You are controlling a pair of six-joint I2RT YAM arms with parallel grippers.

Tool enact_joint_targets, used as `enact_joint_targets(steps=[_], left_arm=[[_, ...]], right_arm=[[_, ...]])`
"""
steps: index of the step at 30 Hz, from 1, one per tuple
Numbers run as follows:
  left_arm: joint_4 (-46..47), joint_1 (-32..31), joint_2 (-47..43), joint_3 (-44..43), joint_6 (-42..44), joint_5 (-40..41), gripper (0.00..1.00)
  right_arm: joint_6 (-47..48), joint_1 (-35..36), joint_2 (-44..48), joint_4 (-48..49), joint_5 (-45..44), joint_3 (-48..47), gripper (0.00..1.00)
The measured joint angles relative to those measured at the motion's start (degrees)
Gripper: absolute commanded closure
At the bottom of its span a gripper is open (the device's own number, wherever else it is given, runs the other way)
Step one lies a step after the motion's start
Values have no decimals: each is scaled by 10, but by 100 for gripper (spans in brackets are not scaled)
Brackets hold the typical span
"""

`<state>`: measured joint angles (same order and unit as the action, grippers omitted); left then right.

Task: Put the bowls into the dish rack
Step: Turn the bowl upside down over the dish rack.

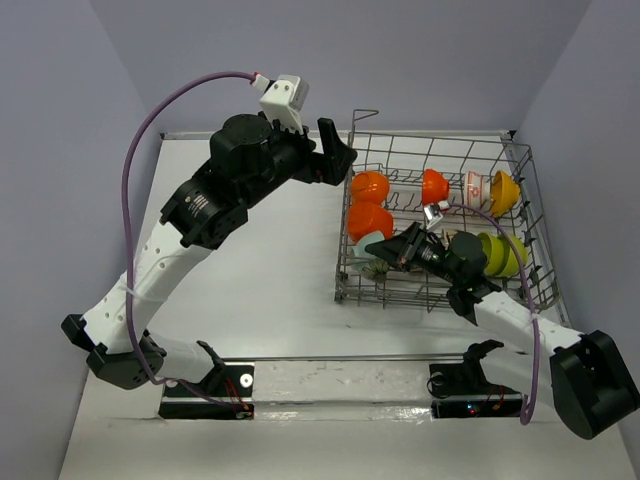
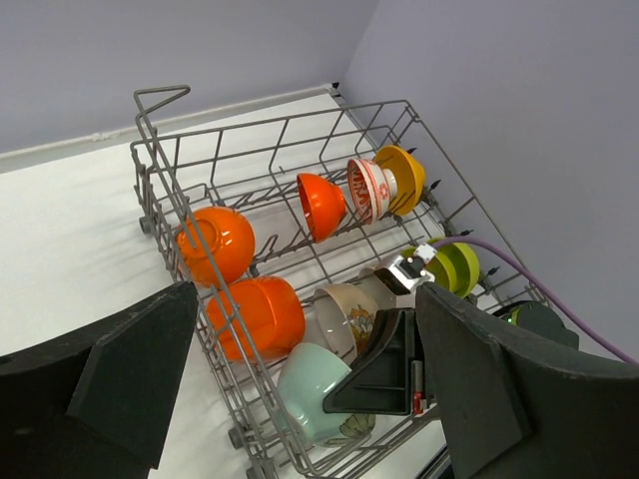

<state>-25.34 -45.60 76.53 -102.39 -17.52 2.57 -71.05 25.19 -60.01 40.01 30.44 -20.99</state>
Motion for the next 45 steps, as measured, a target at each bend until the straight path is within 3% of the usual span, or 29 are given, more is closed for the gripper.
enact_joint_targets(steps=[7,20,22,24,32,36,45], left_arm=[[2,0,5,1,0,-2,1],[3,0,5,1,-4,-4,1],[3,0,5,1,-4,-4,1],[3,0,5,1,-4,-5,1],[3,0,5,1,-4,-6,1],[3,0,5,1,-4,-7,1],[3,0,5,1,-4,-9,1]], right_arm=[[52,2,-17,-127,-29,-35,99],[73,7,-61,-210,-39,-77,99],[83,7,-60,-238,-52,-90,95],[90,8,-57,-264,-62,-101,83],[130,8,-41,-360,-112,-139,77],[152,8,-39,-381,-132,-149,65],[180,7,-36,-403,-158,-158,62]])
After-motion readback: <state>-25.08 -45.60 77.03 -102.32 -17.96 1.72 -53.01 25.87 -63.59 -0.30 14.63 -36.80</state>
